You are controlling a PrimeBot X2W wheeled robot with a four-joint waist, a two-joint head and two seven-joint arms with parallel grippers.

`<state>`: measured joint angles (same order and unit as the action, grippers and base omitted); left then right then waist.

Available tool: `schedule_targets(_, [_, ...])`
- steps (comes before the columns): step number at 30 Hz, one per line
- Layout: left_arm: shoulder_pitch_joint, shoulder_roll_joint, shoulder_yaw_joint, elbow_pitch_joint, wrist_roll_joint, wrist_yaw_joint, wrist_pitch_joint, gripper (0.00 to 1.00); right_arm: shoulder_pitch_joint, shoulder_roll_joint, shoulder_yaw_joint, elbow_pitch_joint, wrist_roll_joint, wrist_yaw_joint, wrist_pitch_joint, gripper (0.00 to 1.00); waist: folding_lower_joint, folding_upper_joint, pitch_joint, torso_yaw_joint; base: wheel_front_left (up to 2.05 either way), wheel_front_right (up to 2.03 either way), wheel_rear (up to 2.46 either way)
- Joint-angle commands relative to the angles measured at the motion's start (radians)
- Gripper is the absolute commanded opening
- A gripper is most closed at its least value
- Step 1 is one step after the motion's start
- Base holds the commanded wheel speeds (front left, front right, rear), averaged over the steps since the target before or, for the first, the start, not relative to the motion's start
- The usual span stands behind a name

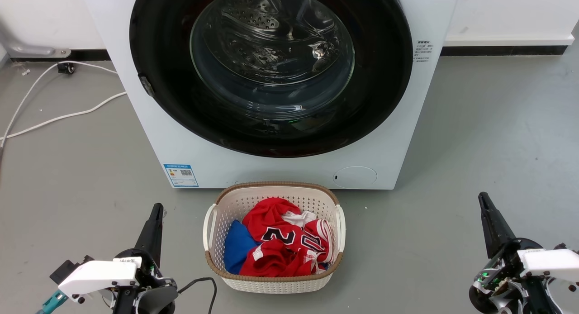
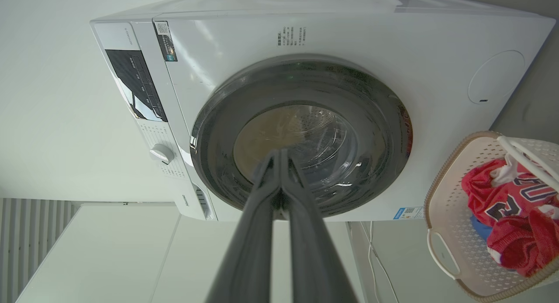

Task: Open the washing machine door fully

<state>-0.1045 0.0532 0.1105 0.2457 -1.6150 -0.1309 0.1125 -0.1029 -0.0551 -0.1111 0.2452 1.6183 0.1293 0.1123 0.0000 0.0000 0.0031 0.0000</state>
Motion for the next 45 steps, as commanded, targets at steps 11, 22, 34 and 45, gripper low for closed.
schedule_targets(11, [-0.009,-0.002,0.005,0.001,0.001,-0.003,0.003,0.0,-0.011,0.004,-0.002,0.001,-0.007,0.003,0.003,0.0,0.0,0.0,0.0,0.0,0.0,0.0,0.0])
schedule_targets(22, [-0.009,-0.002,0.005,0.001,0.002,-0.003,0.004,0.0,-0.011,0.004,-0.002,0.001,-0.008,0.003,0.003,0.0,0.0,0.0,0.0,0.0,0.0,0.0,0.0])
schedule_targets(34, [0.028,-0.005,-0.004,0.028,0.005,0.0,-0.008,1.0,0.029,0.004,0.004,0.034,-0.003,-0.001,-0.007,1.0,0.0,0.0,0.0,0.0,0.0,0.0,0.0])
schedule_targets(45, [0.039,-0.004,0.004,-0.026,0.179,0.024,-0.063,1.0,0.031,0.004,0.009,-0.005,-0.191,0.0,-0.062,1.0,0.0,0.0,0.001,0.002,0.0,0.0,0.0])
